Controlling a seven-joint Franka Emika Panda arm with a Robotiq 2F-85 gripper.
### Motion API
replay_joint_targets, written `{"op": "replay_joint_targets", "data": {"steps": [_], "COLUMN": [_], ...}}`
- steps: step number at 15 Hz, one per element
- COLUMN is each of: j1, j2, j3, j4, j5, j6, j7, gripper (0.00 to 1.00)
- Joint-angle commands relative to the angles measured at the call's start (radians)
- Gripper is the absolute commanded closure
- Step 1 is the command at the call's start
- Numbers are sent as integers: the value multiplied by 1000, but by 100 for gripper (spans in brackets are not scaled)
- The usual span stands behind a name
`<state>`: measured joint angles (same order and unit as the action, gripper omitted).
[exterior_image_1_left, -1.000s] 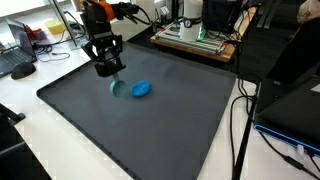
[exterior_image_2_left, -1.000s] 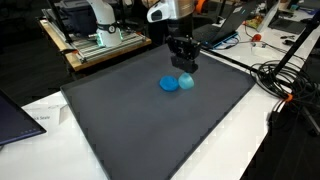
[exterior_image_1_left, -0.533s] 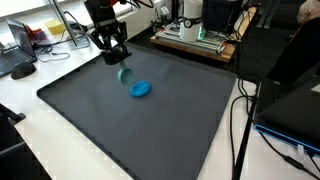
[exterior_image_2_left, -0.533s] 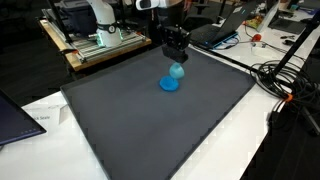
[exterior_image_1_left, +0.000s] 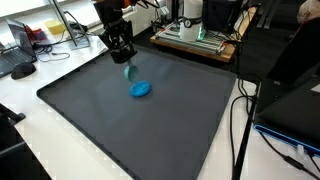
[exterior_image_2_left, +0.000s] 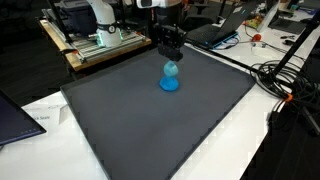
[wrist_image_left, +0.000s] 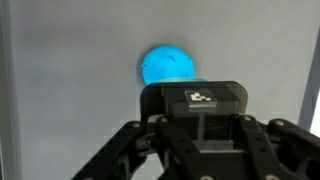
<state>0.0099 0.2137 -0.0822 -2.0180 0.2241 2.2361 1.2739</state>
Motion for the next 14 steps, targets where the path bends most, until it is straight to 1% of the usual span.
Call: {"op": "replay_joint_targets", "data": {"steps": [1,4,6,10,12,14], "j1": [8,12,1,-38,-57,-78], "j2": [-44,-50,-59,-90,-108,-127], "j3": [2,1,3,1,-6,-9], "j4": [-51,-67,-77,-123,-151,-172], "j5": [-69,-114,-104,-42,-35,-17], "j6": [0,1,-10,-3,17,-1], "j7": [3,5,-36,-184,-262,-370], "gripper": [78,78,78,78,78,78]}}
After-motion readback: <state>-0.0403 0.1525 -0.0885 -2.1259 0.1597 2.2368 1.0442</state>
